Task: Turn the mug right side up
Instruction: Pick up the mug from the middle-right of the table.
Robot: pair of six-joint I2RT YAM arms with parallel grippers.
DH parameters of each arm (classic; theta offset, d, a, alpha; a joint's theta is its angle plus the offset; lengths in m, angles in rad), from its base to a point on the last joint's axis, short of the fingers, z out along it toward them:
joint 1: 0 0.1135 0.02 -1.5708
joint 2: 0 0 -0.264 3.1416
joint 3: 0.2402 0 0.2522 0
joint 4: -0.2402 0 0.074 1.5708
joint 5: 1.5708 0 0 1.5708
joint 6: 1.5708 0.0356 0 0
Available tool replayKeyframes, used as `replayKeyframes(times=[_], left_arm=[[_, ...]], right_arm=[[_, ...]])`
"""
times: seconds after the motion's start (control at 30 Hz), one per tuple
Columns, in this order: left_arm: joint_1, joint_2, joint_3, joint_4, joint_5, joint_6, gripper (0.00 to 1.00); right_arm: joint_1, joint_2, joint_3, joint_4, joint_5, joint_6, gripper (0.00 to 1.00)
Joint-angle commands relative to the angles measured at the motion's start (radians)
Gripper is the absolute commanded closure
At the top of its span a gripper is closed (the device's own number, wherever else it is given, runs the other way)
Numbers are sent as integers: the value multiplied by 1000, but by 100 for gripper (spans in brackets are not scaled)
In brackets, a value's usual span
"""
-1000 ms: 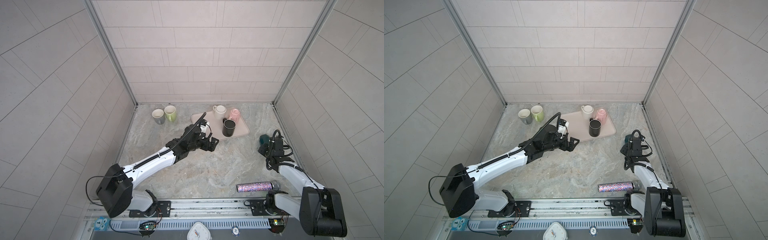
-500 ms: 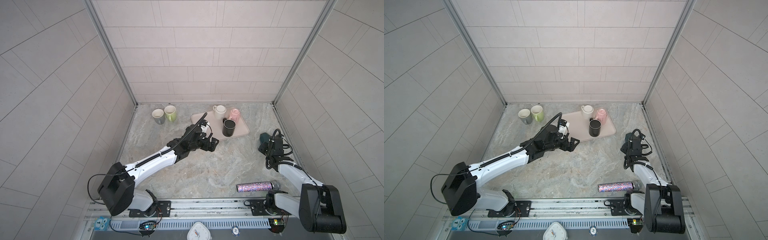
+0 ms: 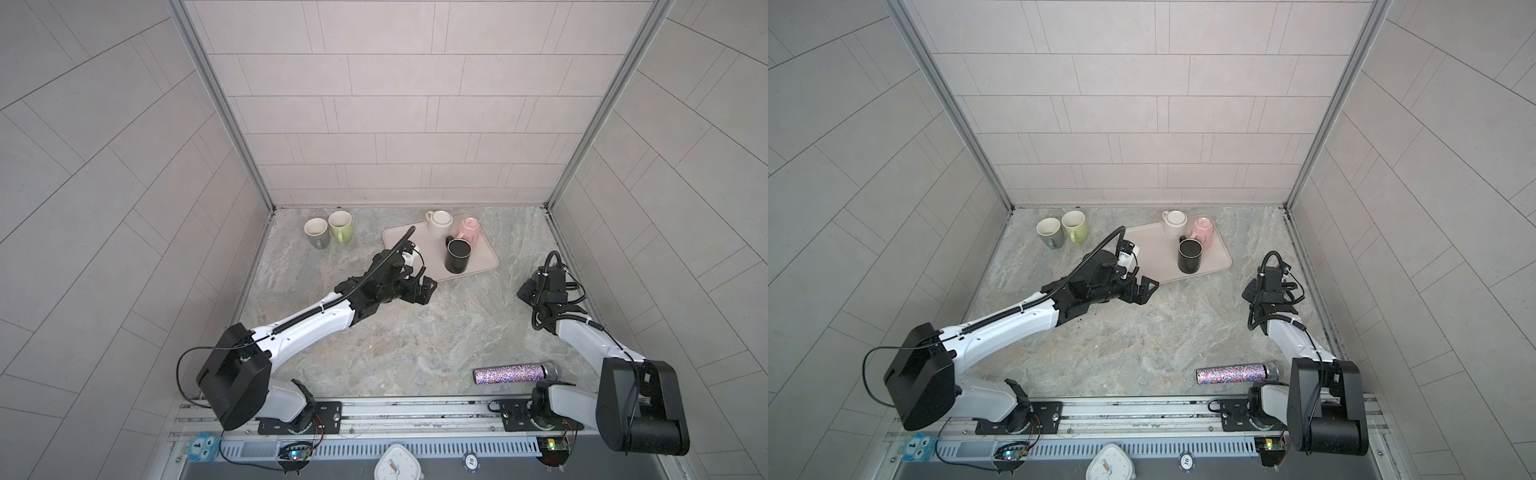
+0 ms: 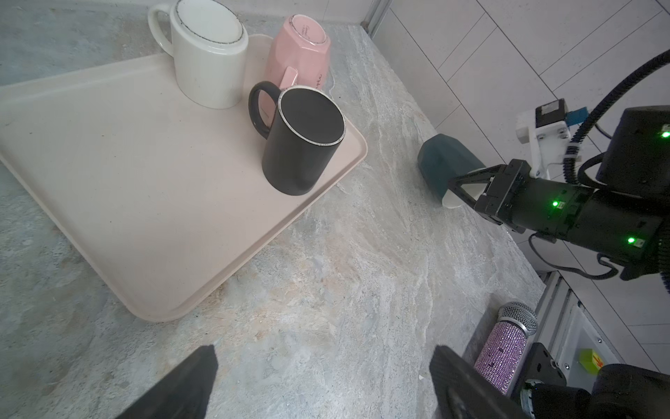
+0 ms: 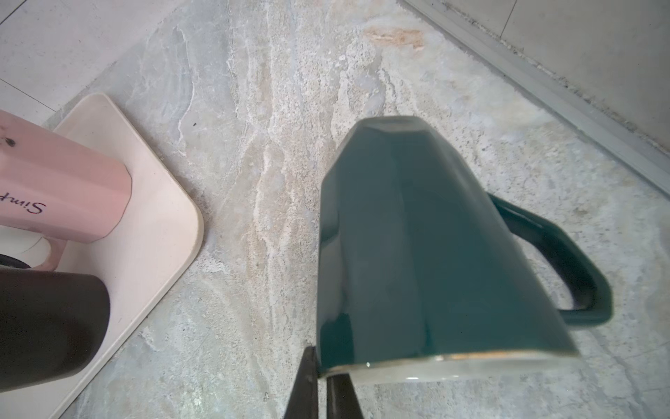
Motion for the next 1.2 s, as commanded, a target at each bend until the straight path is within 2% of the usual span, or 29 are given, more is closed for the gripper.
replayKeyframes(times=[0.0, 0.3, 0.63, 0.87, 1.03, 1.17], left_arm=[[6, -6, 24, -2, -11, 8, 2], [5, -26, 11, -2, -19, 8, 2], [6, -41, 1, 6, -19, 5, 3], [6, -65, -13, 14, -23, 3, 2], [7, -82, -30, 27, -25, -2, 2], [6, -93, -44, 36, -28, -6, 2]], right_arm=[[0, -12, 56, -86, 15, -11, 100], [0, 24, 167, -232, -53, -6, 100], [0, 61, 297, -429, -93, -74, 100], [5, 181, 434, -609, -151, -154, 100], [18, 266, 548, -734, -151, -197, 100], [26, 273, 589, -760, -133, -205, 100]])
